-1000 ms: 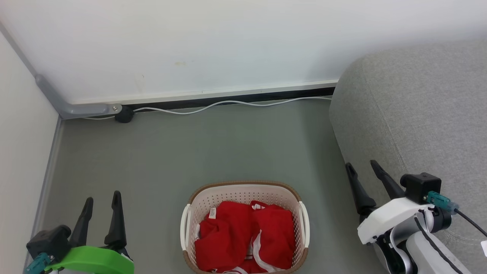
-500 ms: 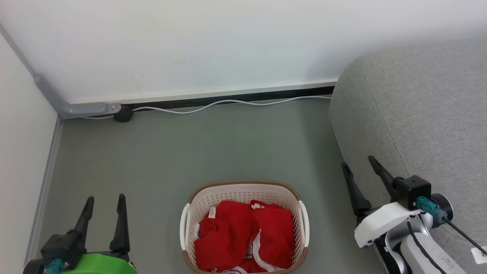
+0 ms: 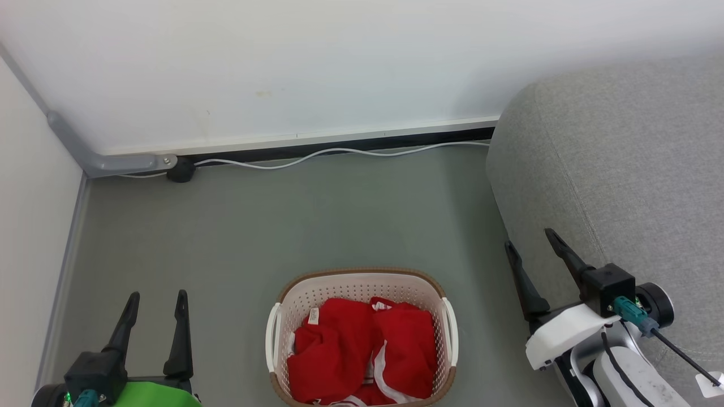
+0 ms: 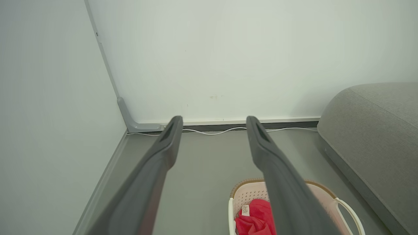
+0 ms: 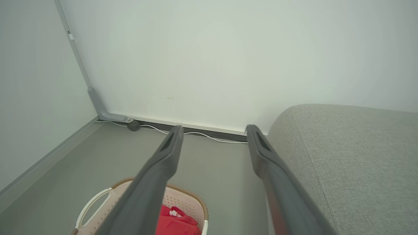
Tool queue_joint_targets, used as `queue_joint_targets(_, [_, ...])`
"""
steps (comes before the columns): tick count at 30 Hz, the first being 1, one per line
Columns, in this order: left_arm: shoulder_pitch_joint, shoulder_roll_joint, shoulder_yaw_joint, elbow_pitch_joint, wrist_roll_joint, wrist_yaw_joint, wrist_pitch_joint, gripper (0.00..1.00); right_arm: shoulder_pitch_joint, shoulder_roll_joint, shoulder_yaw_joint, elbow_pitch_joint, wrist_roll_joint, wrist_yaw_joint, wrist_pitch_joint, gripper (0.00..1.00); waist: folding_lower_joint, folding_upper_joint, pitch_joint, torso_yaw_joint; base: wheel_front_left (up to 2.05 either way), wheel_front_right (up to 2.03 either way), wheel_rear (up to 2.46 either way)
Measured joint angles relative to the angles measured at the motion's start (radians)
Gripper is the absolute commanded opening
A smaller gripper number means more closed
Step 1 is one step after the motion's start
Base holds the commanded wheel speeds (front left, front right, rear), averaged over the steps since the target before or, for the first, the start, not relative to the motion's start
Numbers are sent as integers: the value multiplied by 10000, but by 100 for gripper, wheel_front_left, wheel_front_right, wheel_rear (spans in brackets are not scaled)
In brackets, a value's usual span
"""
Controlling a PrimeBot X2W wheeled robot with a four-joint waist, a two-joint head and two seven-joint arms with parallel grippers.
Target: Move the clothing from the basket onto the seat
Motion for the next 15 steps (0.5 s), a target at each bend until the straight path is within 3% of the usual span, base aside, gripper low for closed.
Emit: queue_joint_targets(15, [-20,-113,54,-443,-6,-96,-10,100,-25,48,-228,-439,-184,98,-12,100,0,0,698,-146,0,0,0])
